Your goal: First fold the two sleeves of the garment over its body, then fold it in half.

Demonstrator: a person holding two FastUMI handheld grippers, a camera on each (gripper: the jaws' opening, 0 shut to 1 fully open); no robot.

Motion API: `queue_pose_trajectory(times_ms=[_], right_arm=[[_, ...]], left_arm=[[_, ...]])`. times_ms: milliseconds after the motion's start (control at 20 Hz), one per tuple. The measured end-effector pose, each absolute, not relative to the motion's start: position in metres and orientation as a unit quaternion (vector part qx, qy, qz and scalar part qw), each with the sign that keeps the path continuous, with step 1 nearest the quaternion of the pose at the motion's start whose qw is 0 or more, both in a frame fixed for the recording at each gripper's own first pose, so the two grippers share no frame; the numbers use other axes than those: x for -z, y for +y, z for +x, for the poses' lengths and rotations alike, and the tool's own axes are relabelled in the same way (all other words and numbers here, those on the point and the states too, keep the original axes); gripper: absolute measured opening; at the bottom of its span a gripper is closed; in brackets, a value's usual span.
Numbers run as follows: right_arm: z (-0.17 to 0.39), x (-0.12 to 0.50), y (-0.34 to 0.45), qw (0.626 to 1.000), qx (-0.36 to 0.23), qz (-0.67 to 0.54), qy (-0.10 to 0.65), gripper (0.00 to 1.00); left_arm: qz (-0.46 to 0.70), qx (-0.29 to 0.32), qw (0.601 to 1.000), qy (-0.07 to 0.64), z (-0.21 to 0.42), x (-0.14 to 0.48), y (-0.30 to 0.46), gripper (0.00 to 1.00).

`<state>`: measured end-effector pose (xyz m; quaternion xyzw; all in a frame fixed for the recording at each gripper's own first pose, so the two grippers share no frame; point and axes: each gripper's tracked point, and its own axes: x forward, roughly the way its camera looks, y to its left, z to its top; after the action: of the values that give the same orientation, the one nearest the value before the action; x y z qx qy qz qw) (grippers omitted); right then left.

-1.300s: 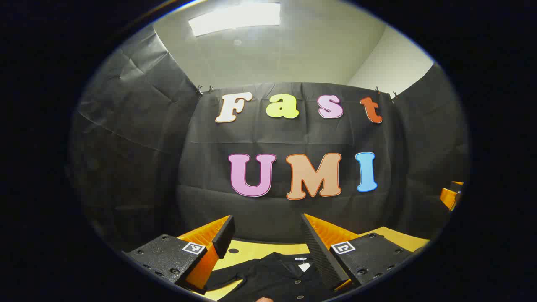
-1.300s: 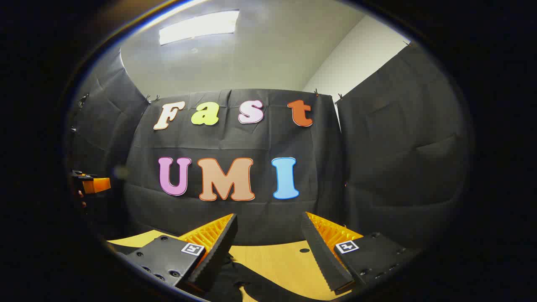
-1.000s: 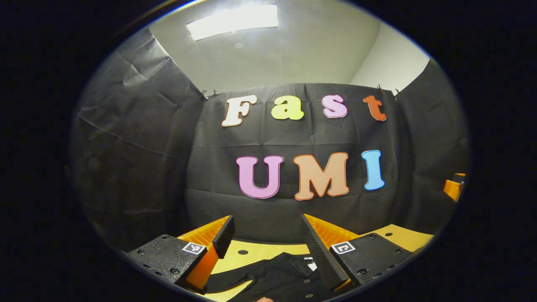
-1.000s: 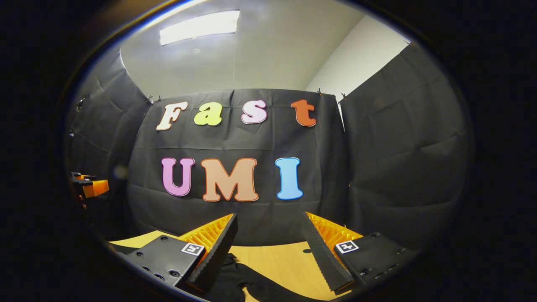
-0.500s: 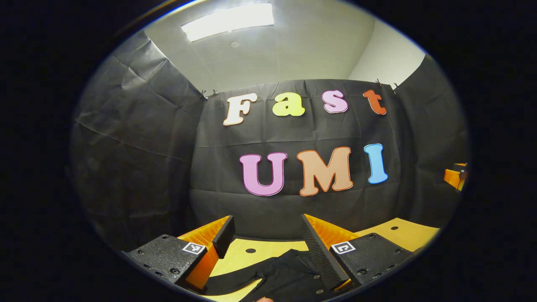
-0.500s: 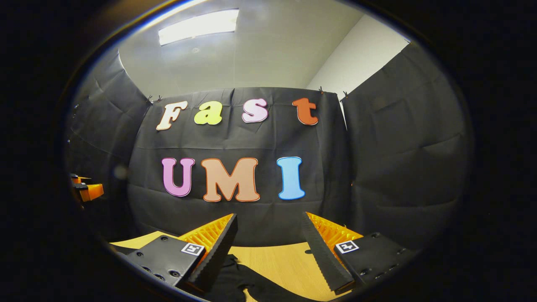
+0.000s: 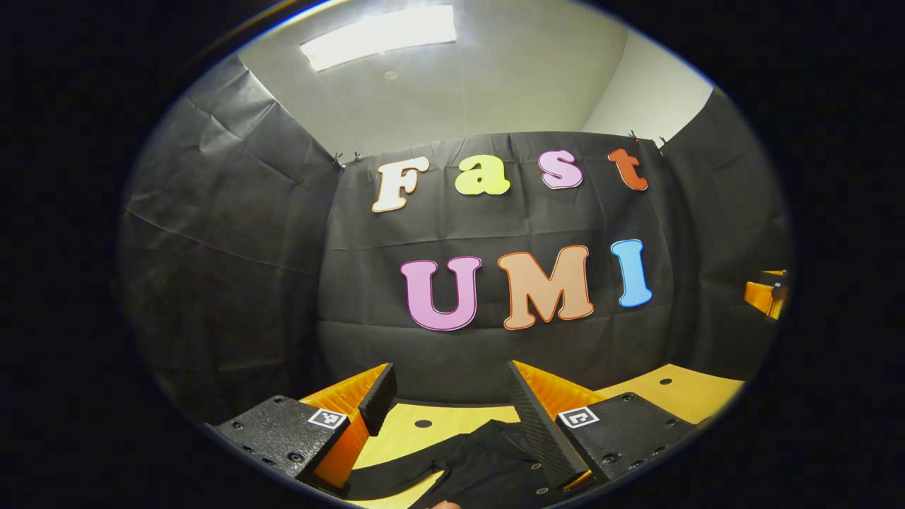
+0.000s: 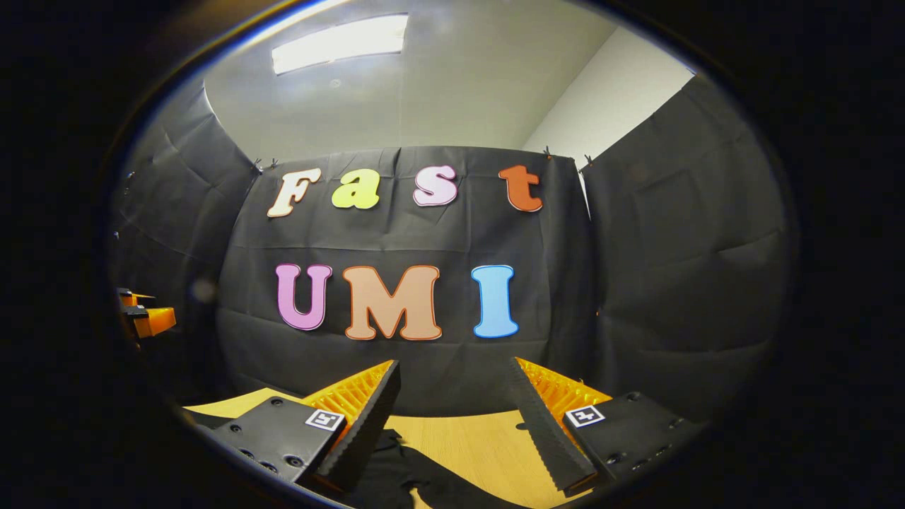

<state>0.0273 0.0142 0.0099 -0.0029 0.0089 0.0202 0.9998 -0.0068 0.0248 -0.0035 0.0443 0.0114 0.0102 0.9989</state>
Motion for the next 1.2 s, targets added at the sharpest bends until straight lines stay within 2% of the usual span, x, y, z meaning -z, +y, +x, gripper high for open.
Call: queue_pose_trajectory(times_ms=[200, 450, 550, 650, 700, 1000, 1050, 1200], right_arm=[[0.027, -0.009, 0.016, 1.0, -0.021, -0.001, 0.011, 0.99], [0.029, -0.016, 0.019, 1.0, -0.023, 0.005, 0.009, 0.94], [0.027, -0.017, 0.019, 1.0, -0.023, 0.001, 0.007, 0.97], [0.026, -0.019, 0.02, 1.0, -0.024, -0.001, 0.007, 0.94], [0.025, -0.016, 0.02, 1.0, -0.024, -0.002, 0.008, 0.97], [0.024, -0.014, 0.015, 1.0, -0.019, -0.009, 0.015, 0.97], [0.024, -0.013, 0.013, 1.0, -0.018, -0.01, 0.017, 0.94], [0.024, -0.007, 0.009, 1.0, -0.013, -0.012, 0.023, 0.97]], left_arm=[[0.04, -0.015, 0.999, 0.013, -0.008, 0.006, 0.028, 0.92], [0.031, -0.015, 0.999, 0.017, -0.01, 0.01, 0.034, 0.92], [0.032, -0.016, 0.999, 0.018, -0.01, 0.012, 0.037, 0.92], [0.032, -0.019, 0.999, 0.019, -0.012, 0.011, 0.041, 0.92], [0.031, -0.019, 0.999, 0.02, -0.012, 0.012, 0.042, 0.92], [0.026, -0.021, 0.999, 0.027, -0.017, 0.019, 0.042, 0.92], [0.026, -0.021, 0.999, 0.027, -0.018, 0.02, 0.042, 0.92], [0.024, -0.02, 0.999, 0.027, -0.018, 0.019, 0.04, 0.92]])
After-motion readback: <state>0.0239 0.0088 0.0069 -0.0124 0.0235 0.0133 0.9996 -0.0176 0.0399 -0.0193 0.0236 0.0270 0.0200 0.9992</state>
